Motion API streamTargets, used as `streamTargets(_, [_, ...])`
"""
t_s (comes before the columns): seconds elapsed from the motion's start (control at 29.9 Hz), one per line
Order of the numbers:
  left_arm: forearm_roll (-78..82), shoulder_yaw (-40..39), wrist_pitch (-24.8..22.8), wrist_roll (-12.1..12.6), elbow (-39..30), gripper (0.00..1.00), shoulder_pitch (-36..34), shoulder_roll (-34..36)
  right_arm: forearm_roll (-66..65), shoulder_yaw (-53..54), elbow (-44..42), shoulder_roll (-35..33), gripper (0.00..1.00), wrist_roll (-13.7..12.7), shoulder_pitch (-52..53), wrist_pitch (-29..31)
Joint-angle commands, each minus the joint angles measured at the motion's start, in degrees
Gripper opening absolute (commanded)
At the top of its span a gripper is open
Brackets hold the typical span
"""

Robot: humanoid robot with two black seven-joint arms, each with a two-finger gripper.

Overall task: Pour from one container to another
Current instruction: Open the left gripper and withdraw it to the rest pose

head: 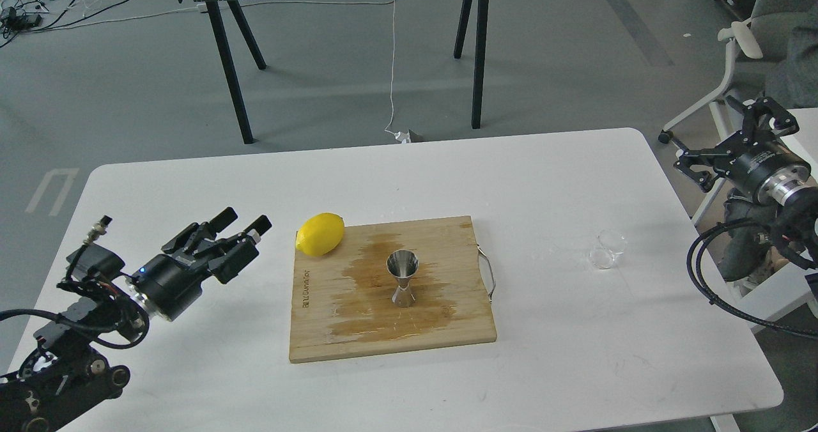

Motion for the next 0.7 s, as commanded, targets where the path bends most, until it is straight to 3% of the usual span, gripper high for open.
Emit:
streamTargets(0.0, [-12.38,-8.39,-15.86,0.00,-2.90,0.92,-0.47,3.64,0.00,-0.18,0.16,0.00,0.99,-0.08,0.00,0.00])
streamTargets(0.1, [-24.15,-17.97,-37.83,0.00,-0.10,0.92,-0.29,4.09,0.00,-0.44,0.25,0.00,0.99,-0.08,0.00,0.00])
streamTargets(0.17, [-31.98,-22.11,-53.38,0.00,6.30,0.93,-0.73,4.09,0.09,-0.62,0.25,0.17,0.99,-0.08,0.00,0.00])
streamTargets(0.2, [-34.36,-23.00,-55.18,0.00,9.55,0.93,-1.34,4.09,0.00,-0.71,0.17,0.26,0.99,-0.08,0.00,0.00])
streamTargets(0.43, [-44.92,-23.62,-55.18,0.00,37.60,0.98,-10.22,1.02,0.00,-0.97,0.16,1.84,0.99,-0.25,0.00,0.00])
streamTargets(0.5, [-47.21,-23.71,-55.18,0.00,40.69,0.99,-11.44,-0.39,0.08,-0.97,0.08,2.80,0.99,-0.25,0.00,0.00])
streamTargets(0.67, [-48.01,-23.10,-55.18,0.00,41.13,0.99,-13.21,-1.62,3.15,-0.80,0.25,6.67,0.99,-0.43,-0.08,0.00])
